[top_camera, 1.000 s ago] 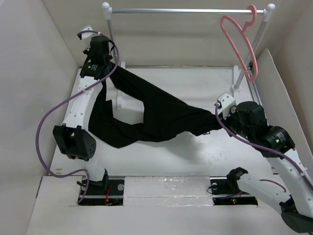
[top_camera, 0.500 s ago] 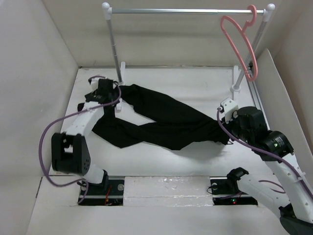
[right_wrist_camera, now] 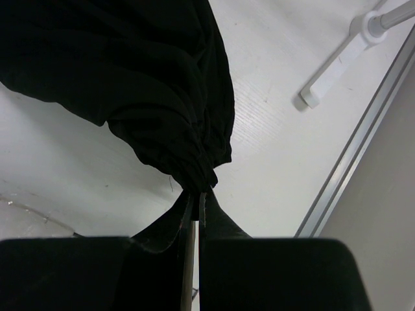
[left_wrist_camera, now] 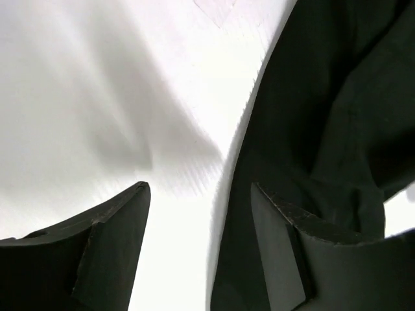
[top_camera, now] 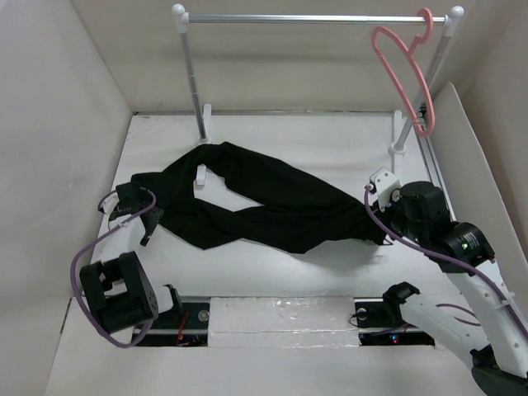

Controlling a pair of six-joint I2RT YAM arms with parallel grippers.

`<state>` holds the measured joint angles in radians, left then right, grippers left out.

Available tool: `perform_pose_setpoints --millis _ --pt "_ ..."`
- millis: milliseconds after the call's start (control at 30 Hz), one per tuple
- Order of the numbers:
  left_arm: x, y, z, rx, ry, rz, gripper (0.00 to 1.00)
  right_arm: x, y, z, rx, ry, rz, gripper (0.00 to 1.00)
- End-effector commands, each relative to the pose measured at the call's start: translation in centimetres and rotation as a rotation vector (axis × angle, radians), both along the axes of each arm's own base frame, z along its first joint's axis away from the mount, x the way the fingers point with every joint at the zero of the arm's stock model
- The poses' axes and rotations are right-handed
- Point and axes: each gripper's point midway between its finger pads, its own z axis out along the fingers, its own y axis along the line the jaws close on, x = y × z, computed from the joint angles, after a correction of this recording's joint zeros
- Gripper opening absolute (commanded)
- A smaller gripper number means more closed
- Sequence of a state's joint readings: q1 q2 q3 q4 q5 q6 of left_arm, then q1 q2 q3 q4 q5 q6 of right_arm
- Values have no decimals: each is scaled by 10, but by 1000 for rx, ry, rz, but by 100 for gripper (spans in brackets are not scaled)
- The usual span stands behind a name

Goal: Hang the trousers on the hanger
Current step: Fold the trousers

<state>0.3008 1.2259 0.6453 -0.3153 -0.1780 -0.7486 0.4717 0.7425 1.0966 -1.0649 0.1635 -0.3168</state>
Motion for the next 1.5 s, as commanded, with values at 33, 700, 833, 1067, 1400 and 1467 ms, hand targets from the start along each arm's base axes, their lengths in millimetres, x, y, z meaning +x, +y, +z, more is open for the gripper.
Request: perform_pose_setpoints --millis 33,700,833,1067,1400,1467 --pt "23 -8 -11 -89 -43 -16 58 9 7 4 20 -23 16 0" --pt "32 14 204 158 -415 -24 0 3 9 23 32 -12 47 0" --pt "14 15 207 178 -419 11 0 -56 47 -20 137 221 344 0" --pt "-27 41 181 276 -247 164 4 -149 68 -48 125 509 693 0" --pt "15 24 187 258 -349 3 75 -138 74 -42 -2 489 610 81" --pt "44 -1 169 192 -362 -114 74 -88 66 -34 -122 316 424 87"
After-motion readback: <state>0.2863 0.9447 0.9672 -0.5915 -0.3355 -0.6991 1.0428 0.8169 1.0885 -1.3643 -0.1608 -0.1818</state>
